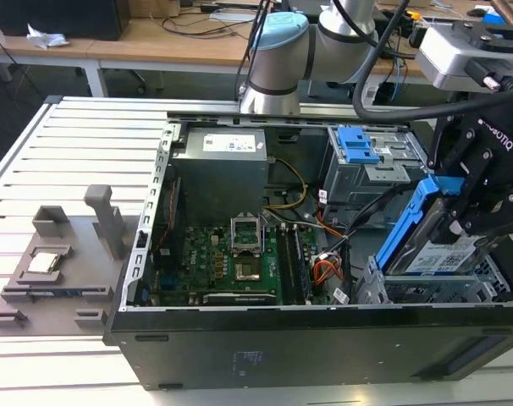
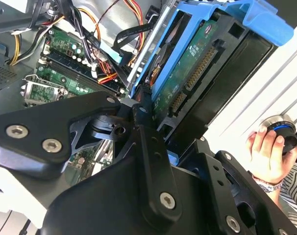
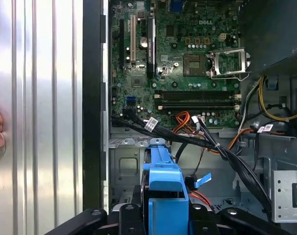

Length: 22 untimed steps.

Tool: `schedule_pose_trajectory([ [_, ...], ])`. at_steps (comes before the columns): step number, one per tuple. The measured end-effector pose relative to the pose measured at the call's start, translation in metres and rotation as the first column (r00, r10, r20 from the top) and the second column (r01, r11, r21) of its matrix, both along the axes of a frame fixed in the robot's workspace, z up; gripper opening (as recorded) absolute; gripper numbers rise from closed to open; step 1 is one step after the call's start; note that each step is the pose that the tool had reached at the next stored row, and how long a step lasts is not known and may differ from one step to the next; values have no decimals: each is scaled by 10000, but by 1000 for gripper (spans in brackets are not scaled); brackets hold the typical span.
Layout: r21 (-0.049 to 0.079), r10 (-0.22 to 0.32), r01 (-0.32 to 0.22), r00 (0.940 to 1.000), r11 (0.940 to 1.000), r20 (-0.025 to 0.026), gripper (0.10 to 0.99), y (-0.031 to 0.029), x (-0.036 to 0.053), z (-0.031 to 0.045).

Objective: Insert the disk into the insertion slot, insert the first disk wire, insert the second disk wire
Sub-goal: 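Insert the disk into the insertion slot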

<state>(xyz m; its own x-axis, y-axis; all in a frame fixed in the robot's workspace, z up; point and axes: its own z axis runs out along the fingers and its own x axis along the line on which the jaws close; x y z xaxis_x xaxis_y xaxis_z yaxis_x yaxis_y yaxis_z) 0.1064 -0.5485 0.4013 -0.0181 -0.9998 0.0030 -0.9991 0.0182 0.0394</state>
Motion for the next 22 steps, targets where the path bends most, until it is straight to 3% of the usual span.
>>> schedule_pose_trajectory([
  [16,0,0,0,10000,10000,0,361,0,0,-136],
  [22,-1,0,0,10000,10000,0,369,0,0,-141],
])
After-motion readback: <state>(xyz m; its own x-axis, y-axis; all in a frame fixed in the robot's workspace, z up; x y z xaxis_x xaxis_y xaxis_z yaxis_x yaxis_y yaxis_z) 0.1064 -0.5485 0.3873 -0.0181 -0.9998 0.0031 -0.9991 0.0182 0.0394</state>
